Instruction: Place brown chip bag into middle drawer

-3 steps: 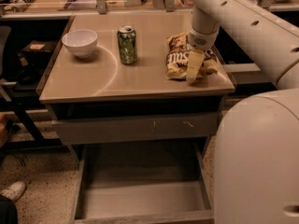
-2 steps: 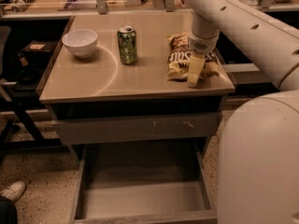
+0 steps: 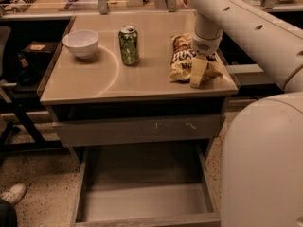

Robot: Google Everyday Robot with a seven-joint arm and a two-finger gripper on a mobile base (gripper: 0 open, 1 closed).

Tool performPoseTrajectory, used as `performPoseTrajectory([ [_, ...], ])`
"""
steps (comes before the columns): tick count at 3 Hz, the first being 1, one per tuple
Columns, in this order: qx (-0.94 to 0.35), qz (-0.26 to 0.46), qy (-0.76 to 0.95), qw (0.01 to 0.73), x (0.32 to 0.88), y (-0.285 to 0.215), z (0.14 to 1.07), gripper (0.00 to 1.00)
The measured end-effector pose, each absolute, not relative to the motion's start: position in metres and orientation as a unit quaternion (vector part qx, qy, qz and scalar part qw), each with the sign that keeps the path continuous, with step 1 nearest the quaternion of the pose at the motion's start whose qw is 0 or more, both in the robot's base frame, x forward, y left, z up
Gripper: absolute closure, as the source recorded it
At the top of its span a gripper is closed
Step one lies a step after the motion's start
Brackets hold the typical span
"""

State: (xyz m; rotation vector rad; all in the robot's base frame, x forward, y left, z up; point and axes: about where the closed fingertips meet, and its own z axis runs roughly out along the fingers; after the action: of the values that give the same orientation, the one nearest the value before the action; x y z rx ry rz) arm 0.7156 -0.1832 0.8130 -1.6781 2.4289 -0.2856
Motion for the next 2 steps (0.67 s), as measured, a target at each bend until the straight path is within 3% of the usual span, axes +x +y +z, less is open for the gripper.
performPoseTrajectory([
  [2, -0.564, -0.096, 0.816, 0.088, 0.7156, -0.1832, 0.8130, 0.86],
])
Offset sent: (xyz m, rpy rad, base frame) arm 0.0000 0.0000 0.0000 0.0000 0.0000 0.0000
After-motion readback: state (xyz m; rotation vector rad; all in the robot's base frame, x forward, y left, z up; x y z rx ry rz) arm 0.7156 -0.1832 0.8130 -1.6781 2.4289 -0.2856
